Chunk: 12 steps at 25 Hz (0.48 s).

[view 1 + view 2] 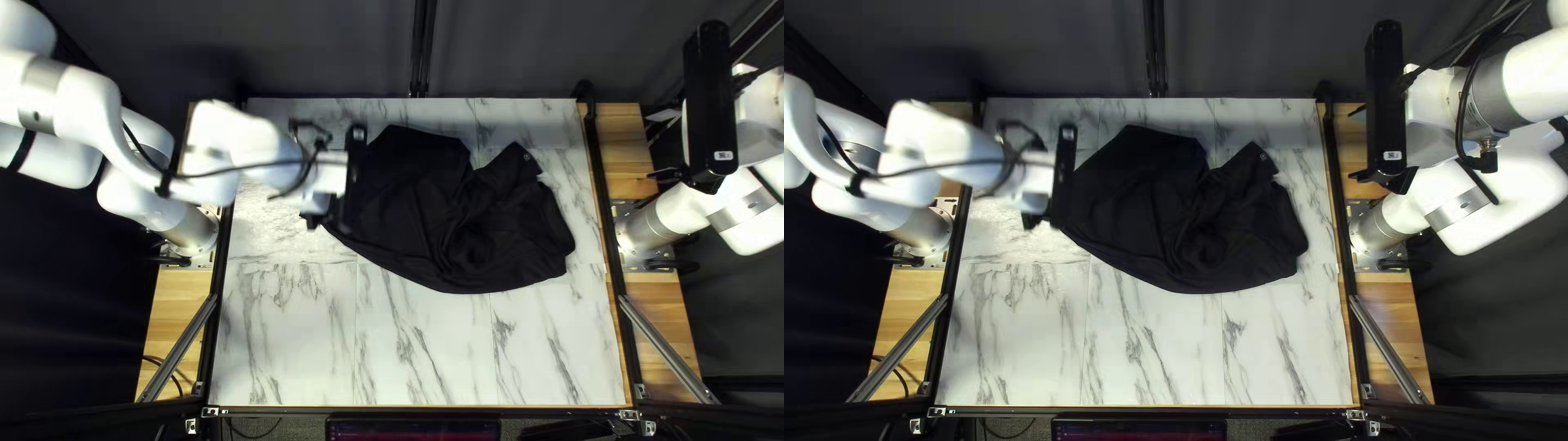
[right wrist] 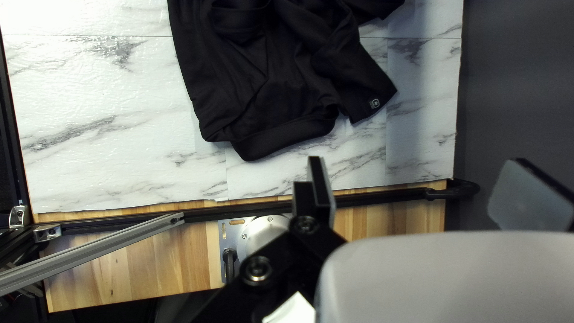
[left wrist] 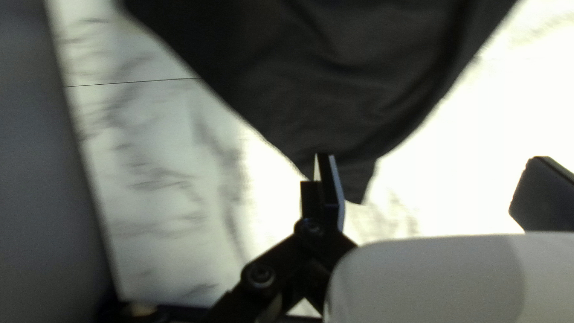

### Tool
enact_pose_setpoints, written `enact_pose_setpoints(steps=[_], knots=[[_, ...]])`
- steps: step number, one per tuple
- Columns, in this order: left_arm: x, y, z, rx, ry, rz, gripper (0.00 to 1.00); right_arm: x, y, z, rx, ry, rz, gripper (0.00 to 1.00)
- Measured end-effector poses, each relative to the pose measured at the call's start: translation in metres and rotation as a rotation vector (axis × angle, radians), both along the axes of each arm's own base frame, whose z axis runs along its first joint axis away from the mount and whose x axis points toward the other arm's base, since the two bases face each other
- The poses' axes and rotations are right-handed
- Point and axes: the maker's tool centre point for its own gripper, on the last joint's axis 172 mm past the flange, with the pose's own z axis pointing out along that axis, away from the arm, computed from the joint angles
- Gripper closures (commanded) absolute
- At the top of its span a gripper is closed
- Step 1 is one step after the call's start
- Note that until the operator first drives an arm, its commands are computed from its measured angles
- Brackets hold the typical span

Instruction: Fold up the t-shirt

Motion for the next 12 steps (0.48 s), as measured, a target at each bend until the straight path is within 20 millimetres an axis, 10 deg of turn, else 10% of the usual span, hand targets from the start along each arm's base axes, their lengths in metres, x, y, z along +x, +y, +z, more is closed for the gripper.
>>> enact_pose_setpoints(steps=[12], knots=[[-0.017,0.018,-0.027,0.068,0.081,0.017,0.0,0.0,0.0,0.0,0.0,0.0,0.0,0.0]])
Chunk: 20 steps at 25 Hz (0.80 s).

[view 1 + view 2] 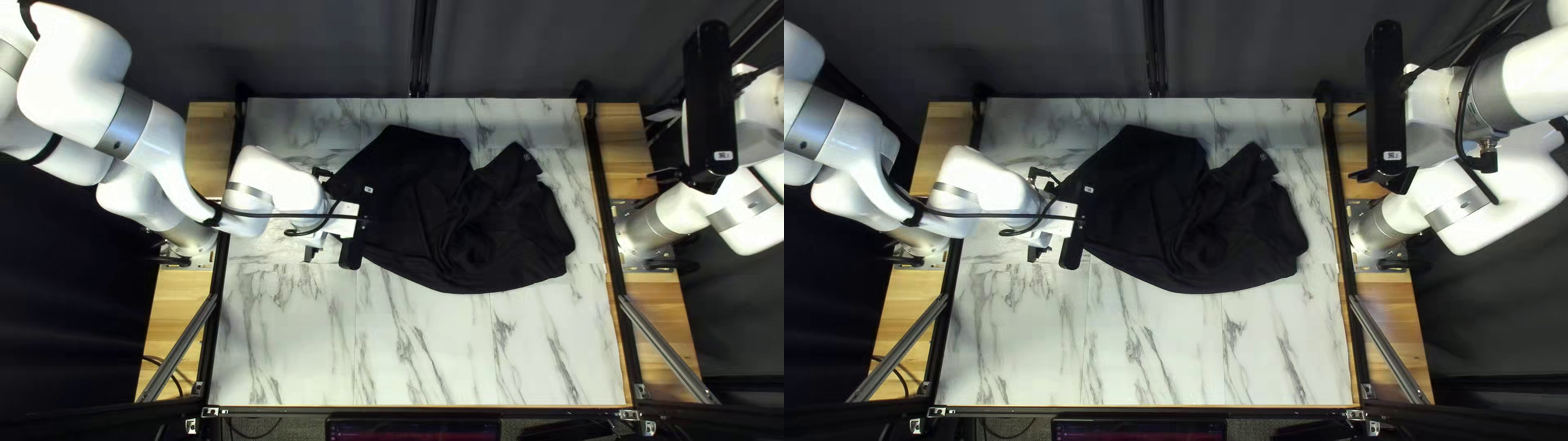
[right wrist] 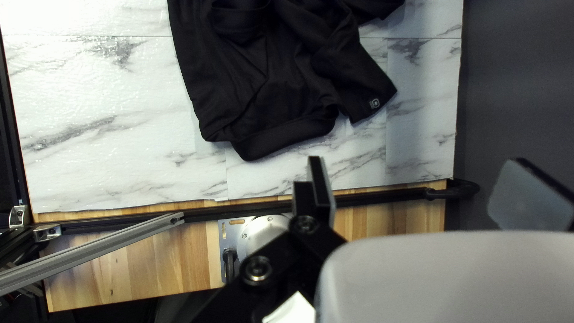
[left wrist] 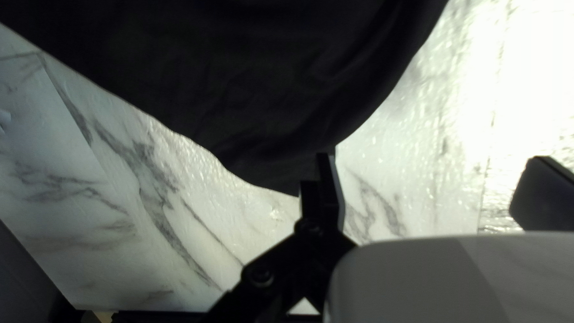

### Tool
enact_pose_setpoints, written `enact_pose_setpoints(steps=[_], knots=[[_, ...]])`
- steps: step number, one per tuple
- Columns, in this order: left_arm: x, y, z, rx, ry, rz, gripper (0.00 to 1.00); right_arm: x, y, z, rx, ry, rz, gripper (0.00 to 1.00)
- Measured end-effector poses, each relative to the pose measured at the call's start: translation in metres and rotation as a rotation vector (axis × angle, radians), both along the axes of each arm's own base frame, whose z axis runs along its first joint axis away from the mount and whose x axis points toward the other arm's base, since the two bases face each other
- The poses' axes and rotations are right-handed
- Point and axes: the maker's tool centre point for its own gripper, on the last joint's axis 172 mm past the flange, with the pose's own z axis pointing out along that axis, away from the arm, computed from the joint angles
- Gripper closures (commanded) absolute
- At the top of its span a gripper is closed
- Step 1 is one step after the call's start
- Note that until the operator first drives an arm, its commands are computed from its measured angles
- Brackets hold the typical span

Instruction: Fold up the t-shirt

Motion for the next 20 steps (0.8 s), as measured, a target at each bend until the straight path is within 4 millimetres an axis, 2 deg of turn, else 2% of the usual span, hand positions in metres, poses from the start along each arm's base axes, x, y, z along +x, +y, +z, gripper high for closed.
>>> enact_pose_setpoints(steps=[6,11,13,15,16,17,20], knots=[[-0.003,0.023,-0.022,0.056,0.028,-0.02,0.0,0.0,0.0,0.0,0.0,0.0,0.0,0.0],[-0.002,0.033,-0.035,0.065,0.045,-0.061,0.01,0.0,0.0,0.0,0.0,0.0,0.0,0.0],[-0.002,0.036,-0.036,0.064,0.049,-0.076,0.15,0.0,0.0,0.0,0.0,0.0,0.0,0.0],[-0.002,0.039,-0.039,0.059,0.053,-0.085,0.59,0.0,0.0,0.0,0.0,0.0,0.0,0.0],[-0.002,0.04,-0.042,0.056,0.056,-0.09,0.59,0.0,0.0,0.0,0.0,0.0,0.0,0.0],[-0.003,0.041,-0.045,0.052,0.057,-0.093,0.92,0.0,0.0,0.0,0.0,0.0,0.0,0.0],[-0.005,0.043,-0.054,0.037,0.061,-0.102,0.92,0.0,0.0,0.0,0.0,0.0,0.0,0.0]])
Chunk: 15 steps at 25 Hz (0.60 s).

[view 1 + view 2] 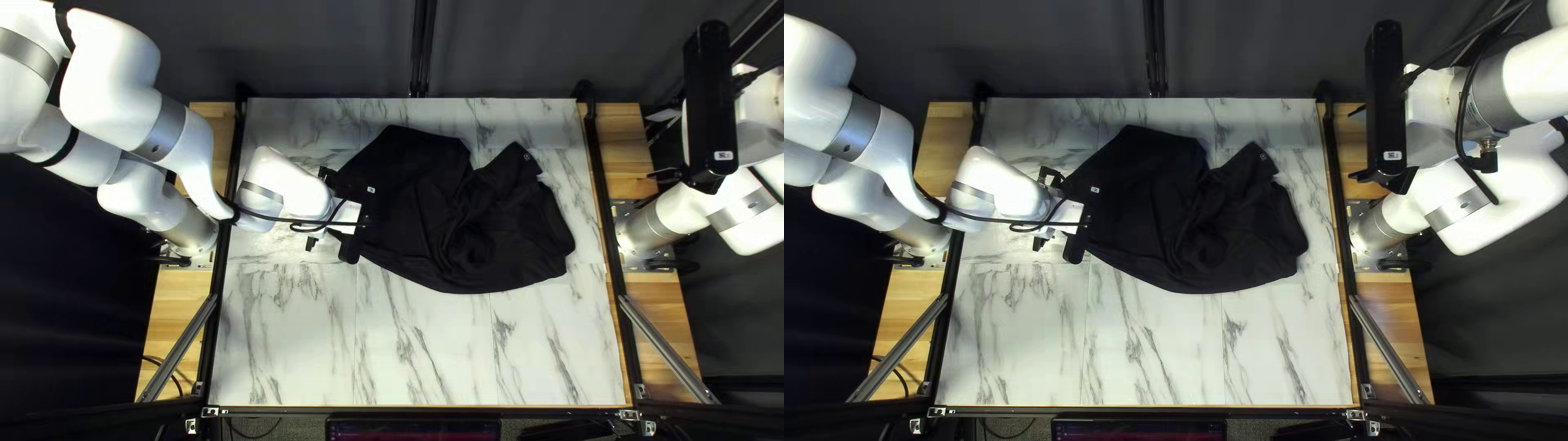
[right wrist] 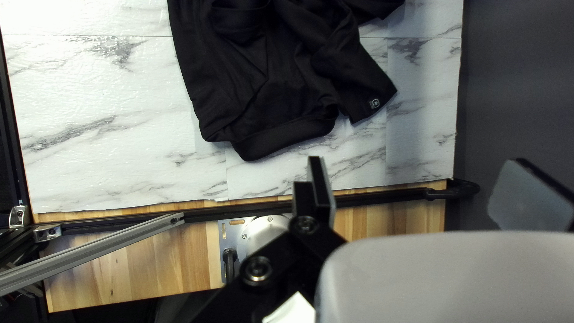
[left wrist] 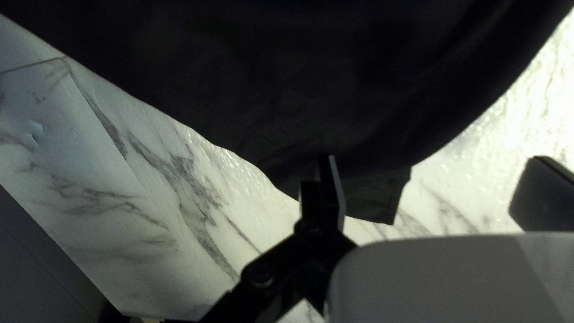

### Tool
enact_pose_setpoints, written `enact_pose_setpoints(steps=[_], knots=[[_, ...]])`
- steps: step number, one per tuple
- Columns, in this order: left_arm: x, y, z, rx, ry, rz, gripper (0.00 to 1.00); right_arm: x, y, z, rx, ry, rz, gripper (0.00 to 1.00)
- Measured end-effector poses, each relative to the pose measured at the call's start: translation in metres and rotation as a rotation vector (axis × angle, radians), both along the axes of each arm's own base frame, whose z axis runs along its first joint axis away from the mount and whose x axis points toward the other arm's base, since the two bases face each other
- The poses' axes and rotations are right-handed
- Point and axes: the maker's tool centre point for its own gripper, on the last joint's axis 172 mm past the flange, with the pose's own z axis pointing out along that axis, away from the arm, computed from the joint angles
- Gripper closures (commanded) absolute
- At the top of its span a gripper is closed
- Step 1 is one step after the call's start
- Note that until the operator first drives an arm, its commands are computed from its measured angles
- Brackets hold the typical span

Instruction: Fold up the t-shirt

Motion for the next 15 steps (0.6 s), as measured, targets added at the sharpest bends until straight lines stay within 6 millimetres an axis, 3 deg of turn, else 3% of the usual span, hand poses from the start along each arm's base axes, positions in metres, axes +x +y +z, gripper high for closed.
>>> enact_pose_setpoints(steps=[6,15], knots=[[-0.005,0.001,-0.007,-0.019,0.011,-0.004,0.98,0.0,0.0,0.0,0.0,0.0,0.0,0.0],[-0.016,-0.028,0.042,0.033,0.0,-0.009,1.0,0.0,0.0,0.0,0.0,0.0,0.0,0.0]])
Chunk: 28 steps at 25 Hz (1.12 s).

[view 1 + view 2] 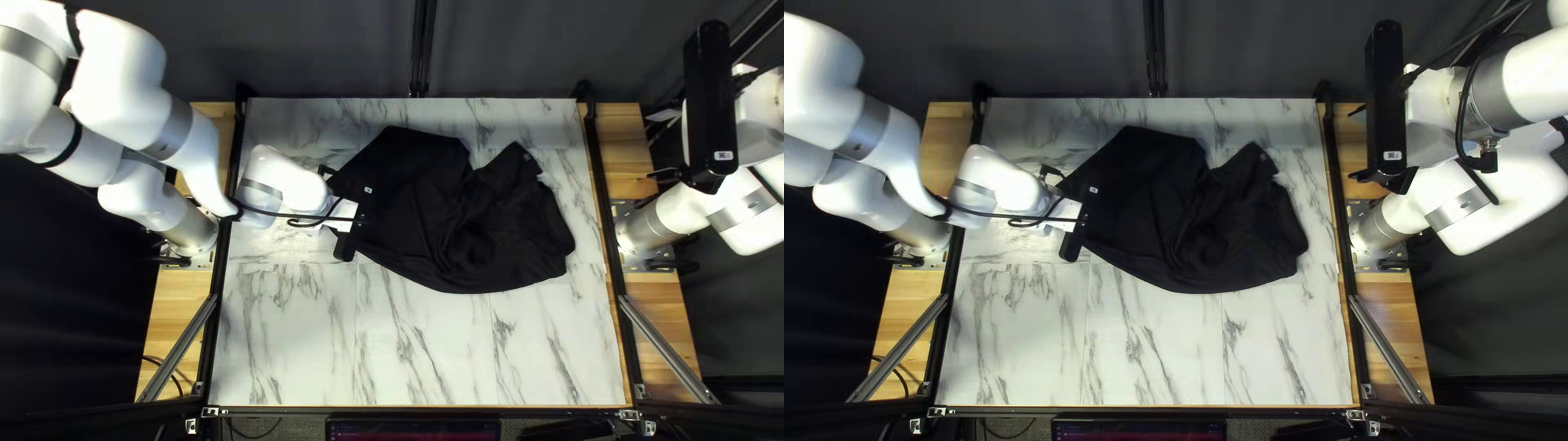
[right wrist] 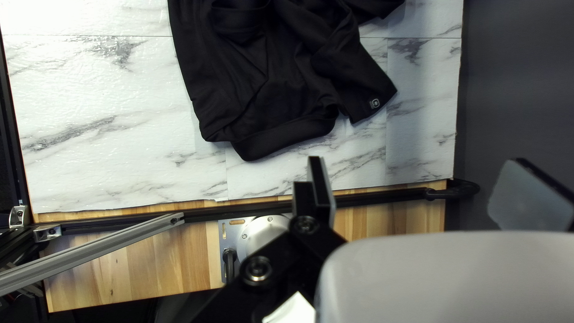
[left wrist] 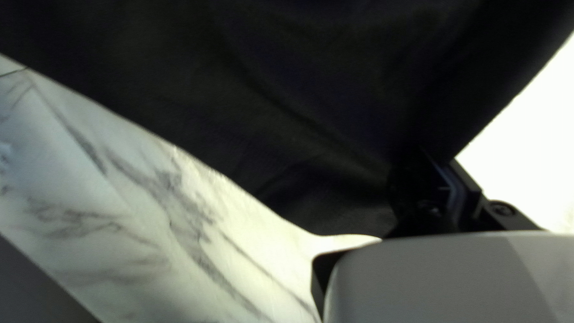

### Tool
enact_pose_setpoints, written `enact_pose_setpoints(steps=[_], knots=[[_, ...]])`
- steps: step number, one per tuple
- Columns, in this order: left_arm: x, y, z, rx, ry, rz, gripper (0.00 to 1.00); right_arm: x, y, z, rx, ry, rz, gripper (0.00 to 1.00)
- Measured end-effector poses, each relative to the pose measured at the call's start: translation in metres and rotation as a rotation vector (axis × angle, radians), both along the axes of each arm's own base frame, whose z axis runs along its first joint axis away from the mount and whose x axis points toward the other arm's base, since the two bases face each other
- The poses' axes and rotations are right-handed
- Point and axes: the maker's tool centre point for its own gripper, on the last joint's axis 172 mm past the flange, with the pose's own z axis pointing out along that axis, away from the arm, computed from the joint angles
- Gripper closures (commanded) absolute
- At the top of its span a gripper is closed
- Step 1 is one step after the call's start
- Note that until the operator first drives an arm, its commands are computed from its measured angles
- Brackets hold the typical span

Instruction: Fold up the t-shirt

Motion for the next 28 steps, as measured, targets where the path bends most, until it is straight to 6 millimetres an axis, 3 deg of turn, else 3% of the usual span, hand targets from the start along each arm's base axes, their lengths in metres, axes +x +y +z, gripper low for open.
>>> enact_pose_setpoints(steps=[7,18,24,25,26,27,28], knots=[[-0.021,-0.029,0.014,0.034,0.043,0.038,1.0,0.0,0.0,0.0,0.0,0.0,0.0,0.0],[-0.064,-0.12,0.028,0.04,0.127,0.143,1.0,0.0,0.0,0.0,0.0,0.0,0.0,0.0],[-0.083,-0.15,0.022,0.03,0.141,0.183,1.0,0.0,0.0,0.0,0.0,0.0,0.0,0.0],[-0.085,-0.151,0.021,0.028,0.143,0.187,0.87,0.0,0.0,0.0,0.0,0.0,0.0,0.0],[-0.087,-0.152,0.02,0.025,0.144,0.189,0.39,0.0,0.0,0.0,0.0,0.0,0.0,0.0],[-0.087,-0.153,0.02,0.022,0.145,0.187,0.0,0.0,0.0,0.0,0.0,0.0,0.0,0.0],[-0.086,-0.154,0.02,0.019,0.146,0.183,0.0,0.0,0.0,0.0,0.0,0.0,0.0,0.0]])
